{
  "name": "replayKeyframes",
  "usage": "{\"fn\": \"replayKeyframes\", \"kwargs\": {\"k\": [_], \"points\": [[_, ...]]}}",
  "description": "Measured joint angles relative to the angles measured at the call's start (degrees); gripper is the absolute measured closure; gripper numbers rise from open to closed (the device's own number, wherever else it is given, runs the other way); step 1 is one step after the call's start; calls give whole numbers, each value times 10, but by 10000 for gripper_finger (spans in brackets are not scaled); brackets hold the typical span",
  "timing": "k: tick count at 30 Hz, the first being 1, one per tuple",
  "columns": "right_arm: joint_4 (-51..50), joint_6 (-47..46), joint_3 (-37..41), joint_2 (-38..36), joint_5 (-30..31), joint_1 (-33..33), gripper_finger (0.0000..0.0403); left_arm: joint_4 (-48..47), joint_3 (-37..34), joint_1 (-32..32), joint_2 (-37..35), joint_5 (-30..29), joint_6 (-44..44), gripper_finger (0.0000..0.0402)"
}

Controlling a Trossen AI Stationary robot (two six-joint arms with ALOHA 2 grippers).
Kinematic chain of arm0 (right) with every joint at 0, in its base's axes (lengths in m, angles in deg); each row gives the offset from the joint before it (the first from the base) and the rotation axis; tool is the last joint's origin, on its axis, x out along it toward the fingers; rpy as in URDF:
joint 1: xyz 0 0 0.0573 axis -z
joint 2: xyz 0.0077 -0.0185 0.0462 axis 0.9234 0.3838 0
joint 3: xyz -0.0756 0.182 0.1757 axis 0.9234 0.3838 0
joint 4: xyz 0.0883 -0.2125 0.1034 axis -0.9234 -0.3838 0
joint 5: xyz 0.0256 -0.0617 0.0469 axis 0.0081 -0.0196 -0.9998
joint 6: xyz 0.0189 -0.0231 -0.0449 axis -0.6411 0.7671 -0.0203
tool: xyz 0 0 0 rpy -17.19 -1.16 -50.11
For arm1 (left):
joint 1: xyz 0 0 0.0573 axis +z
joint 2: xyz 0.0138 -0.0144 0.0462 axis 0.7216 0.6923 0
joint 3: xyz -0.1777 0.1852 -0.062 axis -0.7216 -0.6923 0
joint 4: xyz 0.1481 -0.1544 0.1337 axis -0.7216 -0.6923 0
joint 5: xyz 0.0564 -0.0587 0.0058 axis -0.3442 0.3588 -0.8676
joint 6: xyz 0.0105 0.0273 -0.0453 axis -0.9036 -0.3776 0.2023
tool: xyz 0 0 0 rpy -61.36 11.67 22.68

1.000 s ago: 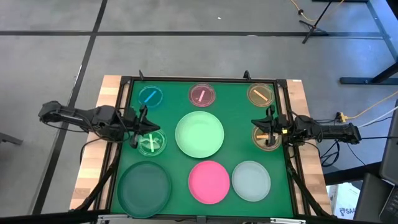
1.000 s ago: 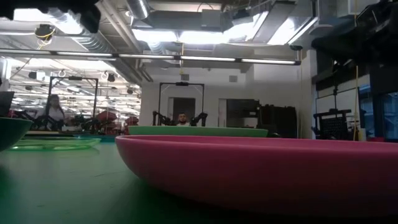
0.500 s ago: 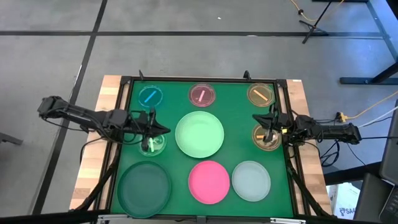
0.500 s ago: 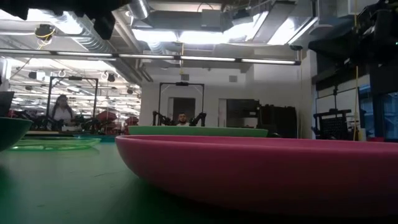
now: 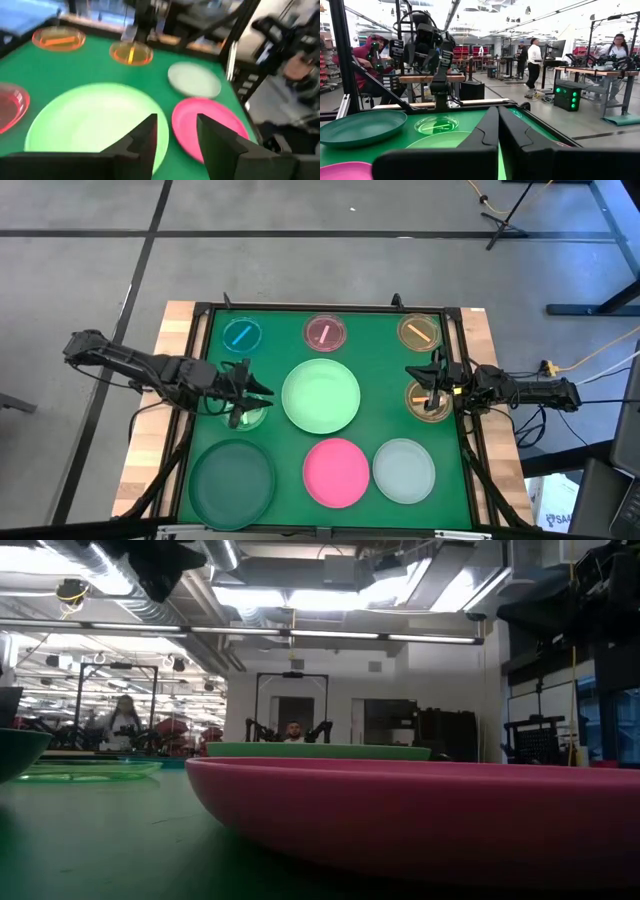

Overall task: Stack plastic plates
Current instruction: Stack the dark green plate on top of the light green plate

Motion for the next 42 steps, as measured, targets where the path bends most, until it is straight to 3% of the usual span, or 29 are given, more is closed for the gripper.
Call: {"fn": "replayKeyframes", "kwargs": {"k": [7, 19, 26, 37, 42], "points": [[1, 0, 0, 0, 0, 0, 403, -171, 103, -34, 39, -23, 55, 264], [4, 2, 0, 0, 6, 0, 403, -312, 110, -100, 99, -49, 189, 266], [4, 17, 0, 0, 11, 0, 403, -332, 110, -123, 147, 10, 276, 266], [4, 17, 0, 0, 28, 0, 403, -334, 110, -163, 252, 46, 274, 266], [4, 17, 0, 0, 28, 0, 403, -335, 110, -165, 292, 89, 285, 266]]}}
